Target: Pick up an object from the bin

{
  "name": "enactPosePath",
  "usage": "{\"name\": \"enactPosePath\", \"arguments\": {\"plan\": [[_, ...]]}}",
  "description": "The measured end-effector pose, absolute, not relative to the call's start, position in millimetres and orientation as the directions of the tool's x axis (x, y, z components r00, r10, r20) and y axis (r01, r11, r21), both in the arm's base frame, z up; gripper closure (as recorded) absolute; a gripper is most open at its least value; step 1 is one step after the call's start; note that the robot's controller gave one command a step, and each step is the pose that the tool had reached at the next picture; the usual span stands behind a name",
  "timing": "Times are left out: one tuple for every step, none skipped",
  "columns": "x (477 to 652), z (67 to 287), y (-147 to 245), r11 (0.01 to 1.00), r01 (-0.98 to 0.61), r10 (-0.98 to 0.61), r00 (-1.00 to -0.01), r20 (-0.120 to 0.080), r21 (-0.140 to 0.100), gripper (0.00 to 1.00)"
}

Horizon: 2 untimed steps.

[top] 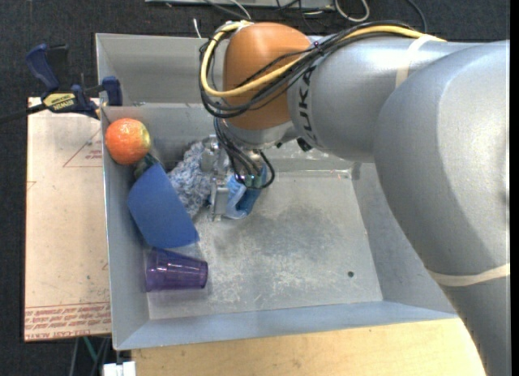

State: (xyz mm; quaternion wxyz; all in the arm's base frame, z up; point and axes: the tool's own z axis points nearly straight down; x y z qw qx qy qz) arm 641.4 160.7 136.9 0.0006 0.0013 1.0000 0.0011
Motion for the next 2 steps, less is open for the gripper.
{"name": "enactPosePath", "arguments": {"plan": [[641.4,137,161,1.000,0.003,0.003,-1.000,-0.001,0.002,0.00],[608.1,108,130,1.000,0.003,0.003,-1.000,0.002,0.002,0.00]]}}
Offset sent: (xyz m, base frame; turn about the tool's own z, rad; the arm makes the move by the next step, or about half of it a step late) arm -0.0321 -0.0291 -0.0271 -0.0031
